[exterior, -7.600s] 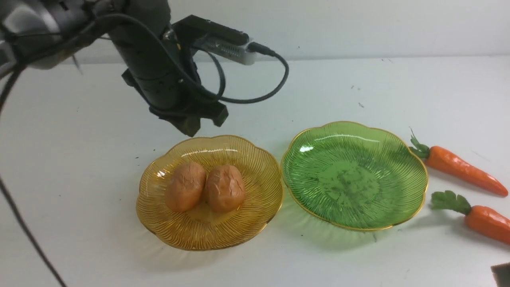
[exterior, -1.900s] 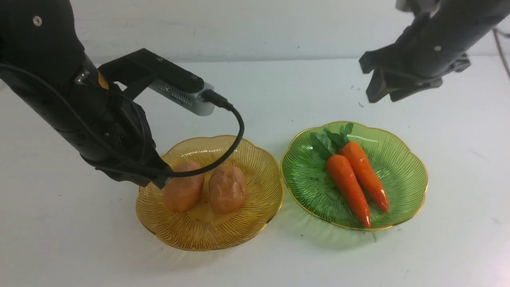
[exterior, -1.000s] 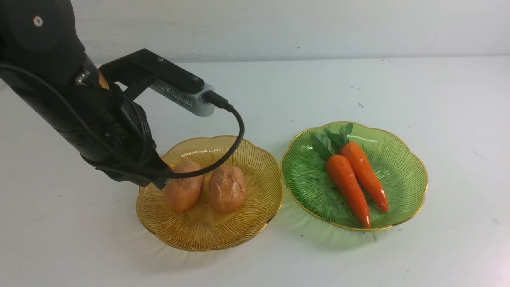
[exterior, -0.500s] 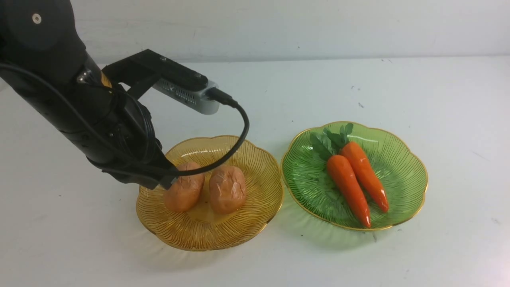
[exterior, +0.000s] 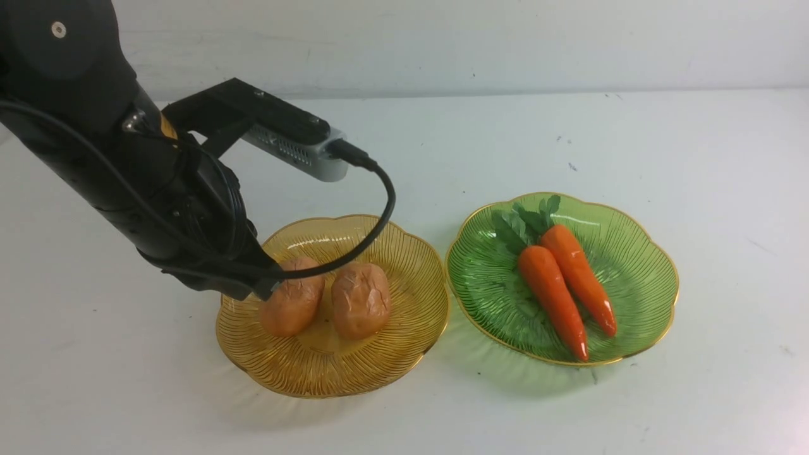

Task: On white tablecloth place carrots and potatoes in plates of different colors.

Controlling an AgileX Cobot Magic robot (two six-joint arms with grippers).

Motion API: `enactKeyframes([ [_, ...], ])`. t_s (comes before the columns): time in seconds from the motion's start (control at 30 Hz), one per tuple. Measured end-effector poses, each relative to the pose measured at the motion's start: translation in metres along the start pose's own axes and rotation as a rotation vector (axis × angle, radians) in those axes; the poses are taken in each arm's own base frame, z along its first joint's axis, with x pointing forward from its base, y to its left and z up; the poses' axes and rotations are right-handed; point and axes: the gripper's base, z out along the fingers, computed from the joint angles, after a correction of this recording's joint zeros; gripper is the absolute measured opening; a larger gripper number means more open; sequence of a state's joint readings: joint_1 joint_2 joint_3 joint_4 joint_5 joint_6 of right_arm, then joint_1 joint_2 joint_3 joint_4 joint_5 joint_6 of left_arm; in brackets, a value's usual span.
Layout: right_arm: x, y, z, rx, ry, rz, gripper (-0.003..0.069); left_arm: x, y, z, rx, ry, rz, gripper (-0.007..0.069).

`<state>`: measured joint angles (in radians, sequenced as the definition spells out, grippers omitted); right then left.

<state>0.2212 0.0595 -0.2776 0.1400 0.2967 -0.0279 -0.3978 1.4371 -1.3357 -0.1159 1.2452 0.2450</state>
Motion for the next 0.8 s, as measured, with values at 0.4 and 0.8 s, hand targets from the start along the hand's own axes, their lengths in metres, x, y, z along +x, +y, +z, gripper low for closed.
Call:
enactKeyframes([
  [0.4, 0.106, -0.019, -0.003, 0.173, 0.374, -0.104, -0.0015, 0.001, 0.0, -0.002, -0.001, -0.007, -0.061, -0.0003],
  [0.8, 0.106, -0.021, -0.002, 0.187, 0.345, -0.134, -0.0015, 0.039, -0.015, -0.061, -0.026, -0.187, -0.119, -0.0003],
])
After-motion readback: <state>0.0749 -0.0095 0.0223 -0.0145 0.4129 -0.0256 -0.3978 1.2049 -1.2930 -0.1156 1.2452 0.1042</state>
